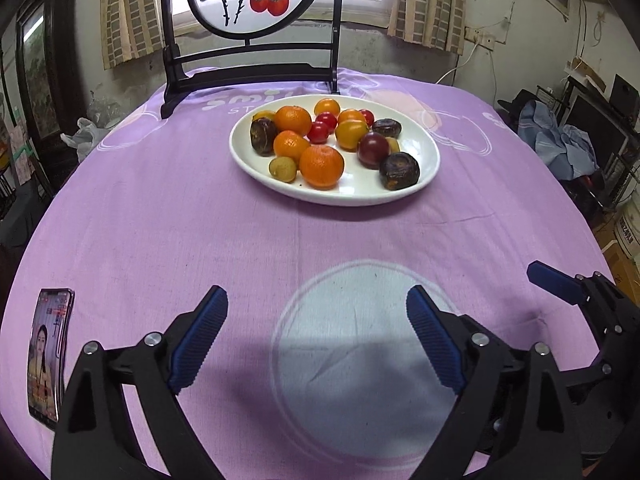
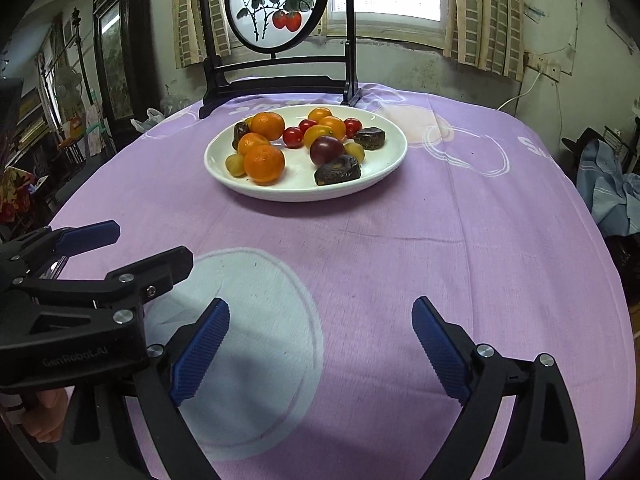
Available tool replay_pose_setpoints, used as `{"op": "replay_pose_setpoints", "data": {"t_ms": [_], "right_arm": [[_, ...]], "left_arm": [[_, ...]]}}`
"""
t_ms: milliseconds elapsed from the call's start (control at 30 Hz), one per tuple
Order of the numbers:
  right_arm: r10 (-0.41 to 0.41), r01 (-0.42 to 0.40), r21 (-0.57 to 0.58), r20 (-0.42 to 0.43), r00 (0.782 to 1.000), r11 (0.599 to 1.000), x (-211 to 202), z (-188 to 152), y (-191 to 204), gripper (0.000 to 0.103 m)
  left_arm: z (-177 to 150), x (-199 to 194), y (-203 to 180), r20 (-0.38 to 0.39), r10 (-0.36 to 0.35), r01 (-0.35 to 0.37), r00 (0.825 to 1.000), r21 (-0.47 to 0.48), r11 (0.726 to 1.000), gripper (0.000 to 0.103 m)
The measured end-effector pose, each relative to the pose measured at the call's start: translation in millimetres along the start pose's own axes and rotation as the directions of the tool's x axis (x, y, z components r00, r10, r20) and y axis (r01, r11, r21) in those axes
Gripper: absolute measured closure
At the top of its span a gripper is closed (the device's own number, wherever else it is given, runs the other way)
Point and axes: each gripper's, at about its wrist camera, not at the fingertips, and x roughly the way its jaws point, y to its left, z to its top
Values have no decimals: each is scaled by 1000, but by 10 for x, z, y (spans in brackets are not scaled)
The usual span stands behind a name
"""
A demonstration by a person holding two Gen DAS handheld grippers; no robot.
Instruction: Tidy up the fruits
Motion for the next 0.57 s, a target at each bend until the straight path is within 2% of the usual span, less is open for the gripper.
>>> {"op": "replay_pose_setpoints", "data": {"t_ms": [200,567], "right_arm": [[8,-8,25,-9,1000,1000,-55,-110,-14,10],[-6,8,38,-68,998,999,79,-236,-54,9]], "left_arm": [[-105,-69,15,9,2,-2,1000,6,1000,14],[-215,45,17,-14,23,-22,1000,30,999,14]]}}
